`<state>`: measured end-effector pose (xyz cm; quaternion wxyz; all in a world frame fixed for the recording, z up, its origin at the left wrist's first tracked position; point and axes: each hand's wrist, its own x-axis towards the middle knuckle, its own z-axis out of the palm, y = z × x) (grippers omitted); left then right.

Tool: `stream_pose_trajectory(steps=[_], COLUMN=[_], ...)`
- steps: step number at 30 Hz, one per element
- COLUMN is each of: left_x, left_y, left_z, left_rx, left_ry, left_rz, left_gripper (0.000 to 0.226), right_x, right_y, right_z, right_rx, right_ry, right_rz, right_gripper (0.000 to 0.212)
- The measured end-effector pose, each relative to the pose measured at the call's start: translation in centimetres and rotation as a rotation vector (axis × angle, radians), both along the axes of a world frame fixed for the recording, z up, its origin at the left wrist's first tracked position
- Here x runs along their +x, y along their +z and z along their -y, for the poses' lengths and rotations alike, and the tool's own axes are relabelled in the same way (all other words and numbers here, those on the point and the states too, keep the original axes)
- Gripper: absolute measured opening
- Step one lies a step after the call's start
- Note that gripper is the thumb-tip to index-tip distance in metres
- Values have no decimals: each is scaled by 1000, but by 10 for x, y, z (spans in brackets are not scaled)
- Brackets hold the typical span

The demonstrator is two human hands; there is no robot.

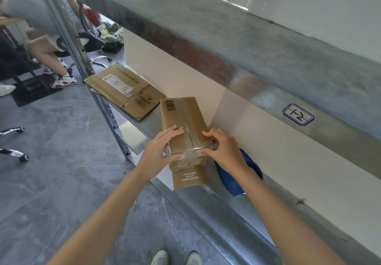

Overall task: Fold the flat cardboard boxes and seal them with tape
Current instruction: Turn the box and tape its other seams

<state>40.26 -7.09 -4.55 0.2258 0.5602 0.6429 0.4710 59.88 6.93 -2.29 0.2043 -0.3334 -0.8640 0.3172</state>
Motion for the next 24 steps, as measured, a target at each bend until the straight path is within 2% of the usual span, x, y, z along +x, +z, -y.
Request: stream_pose_trajectory(steps=[4,9,13,16,19,22,24], left_x=[5,15,20,19,21,19,14], left_y=[4,0,-2,0,6,15,21], left_z=[-1,-8,-8,-7,-7,-8,-7], left_rx=[8,5,4,-25,-58,-73,-85], left_ry=[56,199,223,221,218,184,141], left_rz=[16,54,54,86,164,192,146], left_gripper=[63,37,38,37,37,41,46], right_x=[-1,-11,-9,-5,-3,-4,-4], right_y=[6,3,2,-1,-5,-6,-6], right_z=[0,4,-1,-7,-10,-12,-13], right_rx=[-71,-51,-76,-167,-171,-180,-182], right_ry=[-11,-95,-66,-22,-16,-14,-10], right_rz=[17,5,5,-102,-148,-148,-141], right_gripper=[49,30,29,16,7,8,11])
